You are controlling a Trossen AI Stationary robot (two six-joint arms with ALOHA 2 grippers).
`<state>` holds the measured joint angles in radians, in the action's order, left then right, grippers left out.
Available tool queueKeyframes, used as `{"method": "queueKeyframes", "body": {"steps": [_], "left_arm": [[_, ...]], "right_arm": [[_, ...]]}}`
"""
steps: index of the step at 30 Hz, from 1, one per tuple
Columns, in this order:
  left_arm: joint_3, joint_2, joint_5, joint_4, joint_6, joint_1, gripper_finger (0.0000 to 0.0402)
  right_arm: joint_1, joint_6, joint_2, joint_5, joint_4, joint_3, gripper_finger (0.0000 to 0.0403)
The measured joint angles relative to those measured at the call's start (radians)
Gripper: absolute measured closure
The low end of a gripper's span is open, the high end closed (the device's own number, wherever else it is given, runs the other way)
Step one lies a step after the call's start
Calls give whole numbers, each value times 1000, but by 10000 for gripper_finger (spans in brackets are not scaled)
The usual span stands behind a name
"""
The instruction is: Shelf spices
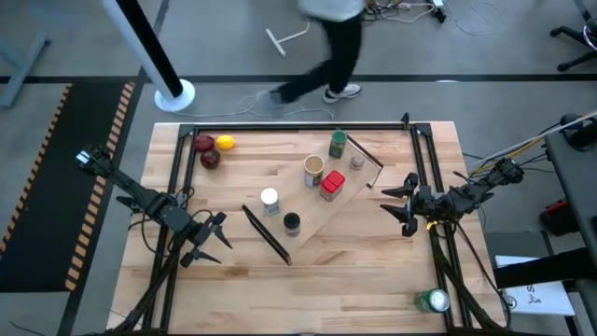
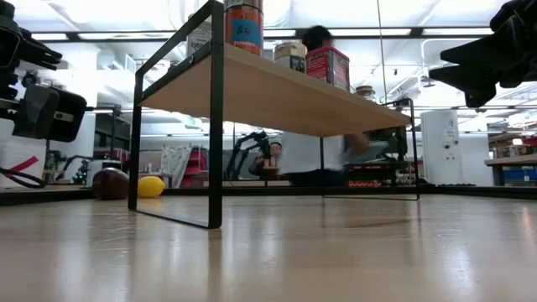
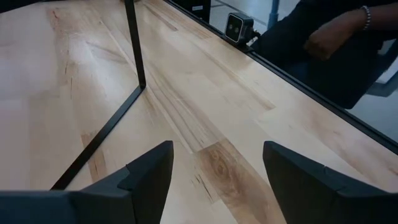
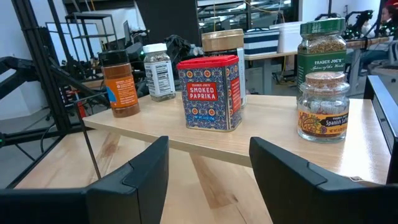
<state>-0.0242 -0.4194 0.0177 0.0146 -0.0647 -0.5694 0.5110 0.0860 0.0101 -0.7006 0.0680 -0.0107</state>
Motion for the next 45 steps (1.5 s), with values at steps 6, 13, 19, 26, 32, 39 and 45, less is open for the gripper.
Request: {"method": "queueKeyframes", "body": {"steps": [6,13,19,26,32,39,45], "left_arm": [[0,0,0,0,0,0,162],[0,0,0,0,0,0,173],[0,0,0,0,0,0,182],[0,0,0,0,0,0,183],[0,0,0,0,0,0,174],[0,0,0,0,0,0,164],[0,0,0,0,0,0,161]], "right_arm": [[0,0,0,0,0,0,204],[0,0,0,0,0,0,204],[0,0,0,0,0,0,204],[0,0,0,0,0,0,204],[0,0,0,0,0,0,204],[0,0,0,0,0,0,204],[0,0,0,0,0,0,204]]}}
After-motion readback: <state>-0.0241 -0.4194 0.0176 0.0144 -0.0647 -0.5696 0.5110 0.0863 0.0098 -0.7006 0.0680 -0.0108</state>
